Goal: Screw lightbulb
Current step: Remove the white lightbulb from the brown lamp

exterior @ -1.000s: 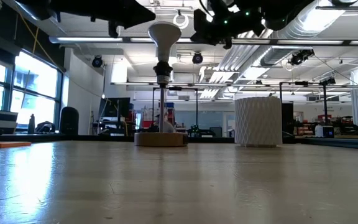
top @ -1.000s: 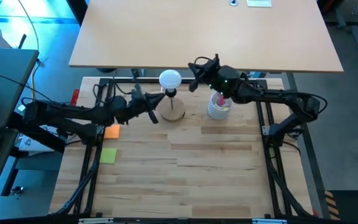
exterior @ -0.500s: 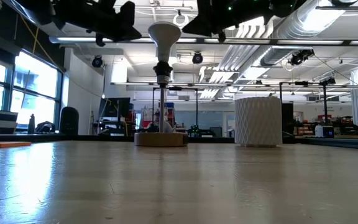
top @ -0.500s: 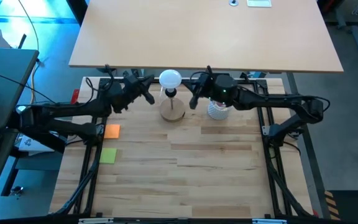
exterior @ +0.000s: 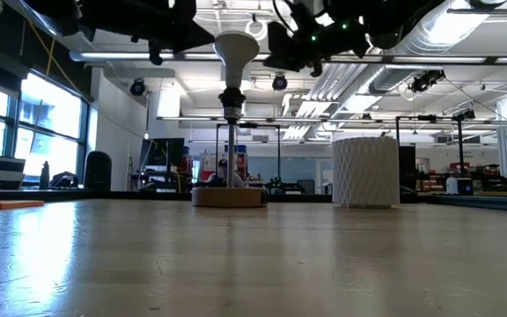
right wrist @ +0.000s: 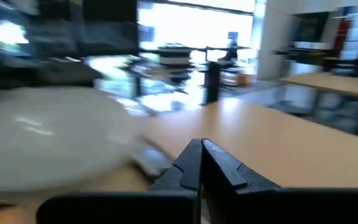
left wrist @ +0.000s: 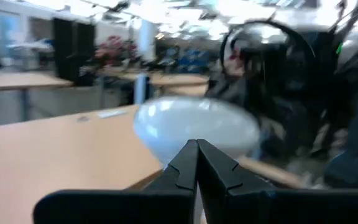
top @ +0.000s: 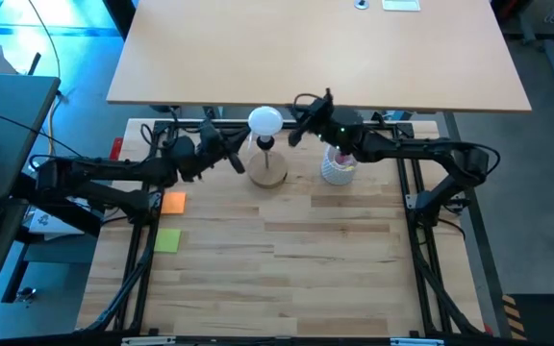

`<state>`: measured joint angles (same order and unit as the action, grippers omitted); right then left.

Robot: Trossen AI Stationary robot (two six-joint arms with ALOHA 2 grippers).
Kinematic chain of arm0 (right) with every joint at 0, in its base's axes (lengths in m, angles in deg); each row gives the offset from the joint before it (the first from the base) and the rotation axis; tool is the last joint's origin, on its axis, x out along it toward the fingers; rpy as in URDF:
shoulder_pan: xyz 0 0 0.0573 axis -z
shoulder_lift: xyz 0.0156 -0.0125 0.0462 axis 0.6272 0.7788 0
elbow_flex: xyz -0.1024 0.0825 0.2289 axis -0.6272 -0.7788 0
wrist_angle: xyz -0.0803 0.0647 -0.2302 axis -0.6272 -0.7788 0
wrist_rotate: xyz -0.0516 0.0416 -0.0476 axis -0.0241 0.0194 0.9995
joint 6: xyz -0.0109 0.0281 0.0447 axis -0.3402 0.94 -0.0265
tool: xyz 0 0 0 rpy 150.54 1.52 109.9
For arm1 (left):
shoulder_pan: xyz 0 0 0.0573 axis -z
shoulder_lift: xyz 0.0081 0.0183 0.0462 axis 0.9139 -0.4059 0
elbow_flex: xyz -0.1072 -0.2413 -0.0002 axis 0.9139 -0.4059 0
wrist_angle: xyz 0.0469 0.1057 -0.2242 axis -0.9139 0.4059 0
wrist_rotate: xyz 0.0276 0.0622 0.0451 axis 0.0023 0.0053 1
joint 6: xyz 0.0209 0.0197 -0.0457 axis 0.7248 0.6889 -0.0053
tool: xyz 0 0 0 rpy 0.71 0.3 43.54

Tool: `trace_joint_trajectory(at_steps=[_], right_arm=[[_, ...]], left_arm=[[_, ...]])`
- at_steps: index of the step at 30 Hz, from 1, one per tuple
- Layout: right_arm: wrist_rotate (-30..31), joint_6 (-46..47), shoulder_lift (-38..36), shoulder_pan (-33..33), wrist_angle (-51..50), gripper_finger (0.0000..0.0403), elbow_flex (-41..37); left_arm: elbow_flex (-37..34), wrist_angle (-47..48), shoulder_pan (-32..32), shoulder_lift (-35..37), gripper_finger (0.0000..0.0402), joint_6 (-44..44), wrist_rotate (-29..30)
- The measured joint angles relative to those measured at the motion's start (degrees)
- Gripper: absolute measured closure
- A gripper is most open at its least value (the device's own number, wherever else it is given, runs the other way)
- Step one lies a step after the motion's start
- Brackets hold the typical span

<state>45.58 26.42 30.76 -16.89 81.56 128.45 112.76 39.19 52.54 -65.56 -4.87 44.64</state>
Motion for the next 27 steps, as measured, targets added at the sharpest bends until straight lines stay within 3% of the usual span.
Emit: trace_joint_trajectory(at_steps=[3,9,18,27], right_arm=[[4.63,-4.25,-1.79,0.36,-1.08,0.0403,-0.01],[2.0,-3.47,-7.41,-2.39,-9.37,0.0403,0.04],[-1.29,1.55,-7.31,-5.87,-10.84,0.0403,0.04],[-6.8,6.85,-2.18,-2.03,-2.92,0.0403,0.02]], left_arm=[[-0.02,2.0,2.05,-0.09,0.0401,2.04,6.31],[-0.04,1.92,1.5,0.04,0.0401,5.63,15.38],[-0.04,0.15,-2.53,0.04,0.0402,2.49,4.19],[-0.04,-0.32,2.21,0.04,0.0401,-0.35,3.38]])
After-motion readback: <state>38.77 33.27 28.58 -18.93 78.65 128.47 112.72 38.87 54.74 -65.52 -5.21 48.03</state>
